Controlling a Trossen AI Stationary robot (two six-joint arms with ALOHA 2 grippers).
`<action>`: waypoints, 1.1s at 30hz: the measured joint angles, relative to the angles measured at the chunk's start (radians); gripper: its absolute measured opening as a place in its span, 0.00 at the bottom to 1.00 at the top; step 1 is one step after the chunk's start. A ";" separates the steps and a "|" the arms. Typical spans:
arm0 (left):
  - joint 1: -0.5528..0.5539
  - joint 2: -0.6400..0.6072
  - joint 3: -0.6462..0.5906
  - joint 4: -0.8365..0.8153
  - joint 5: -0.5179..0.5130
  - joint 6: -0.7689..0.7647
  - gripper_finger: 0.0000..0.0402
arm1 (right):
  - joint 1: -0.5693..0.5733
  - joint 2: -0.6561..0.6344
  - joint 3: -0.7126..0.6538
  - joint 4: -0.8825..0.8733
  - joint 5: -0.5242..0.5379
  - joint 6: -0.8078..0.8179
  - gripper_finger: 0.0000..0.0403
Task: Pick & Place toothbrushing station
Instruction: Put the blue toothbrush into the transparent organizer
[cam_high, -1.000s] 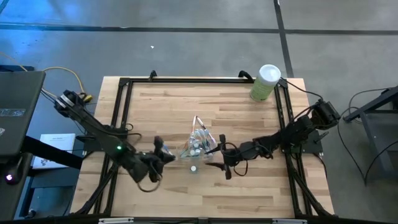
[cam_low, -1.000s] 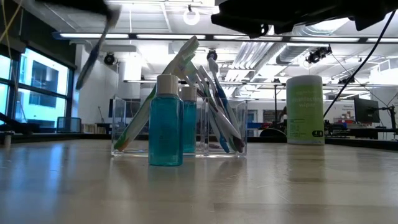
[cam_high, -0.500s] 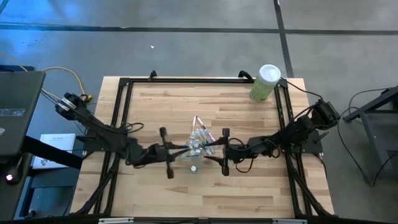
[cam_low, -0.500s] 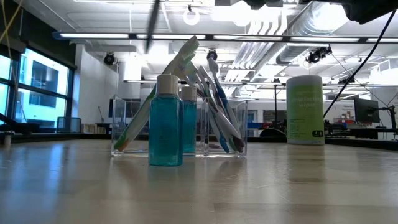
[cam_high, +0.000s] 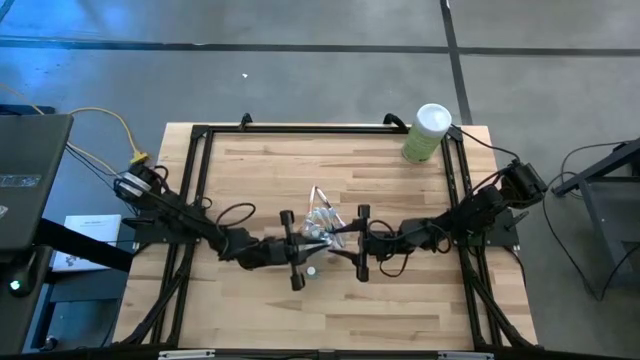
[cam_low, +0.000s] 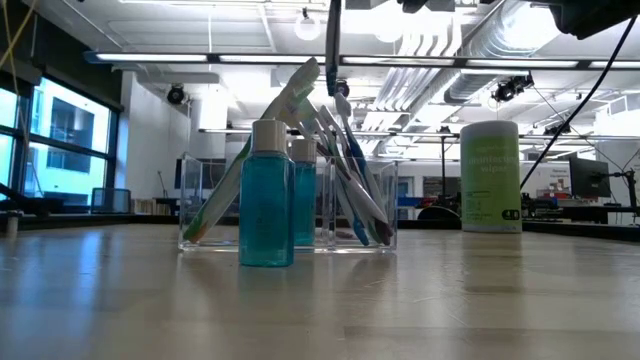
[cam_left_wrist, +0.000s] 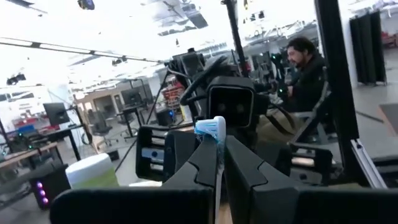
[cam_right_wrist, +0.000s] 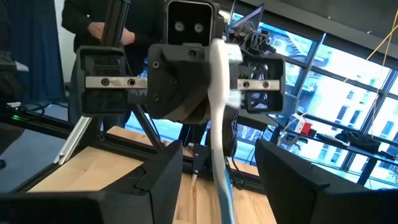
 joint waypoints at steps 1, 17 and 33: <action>0.004 0.000 0.000 0.002 0.000 -0.008 0.01 | -0.002 0.000 0.000 0.000 0.000 -0.001 0.48; 0.017 0.000 0.000 -0.007 0.000 -0.030 0.02 | -0.047 0.000 0.000 -0.014 -0.086 -0.027 0.04; -0.004 0.000 0.000 0.010 -0.092 -0.057 0.29 | -0.030 0.000 0.000 -0.054 -0.044 -0.045 0.02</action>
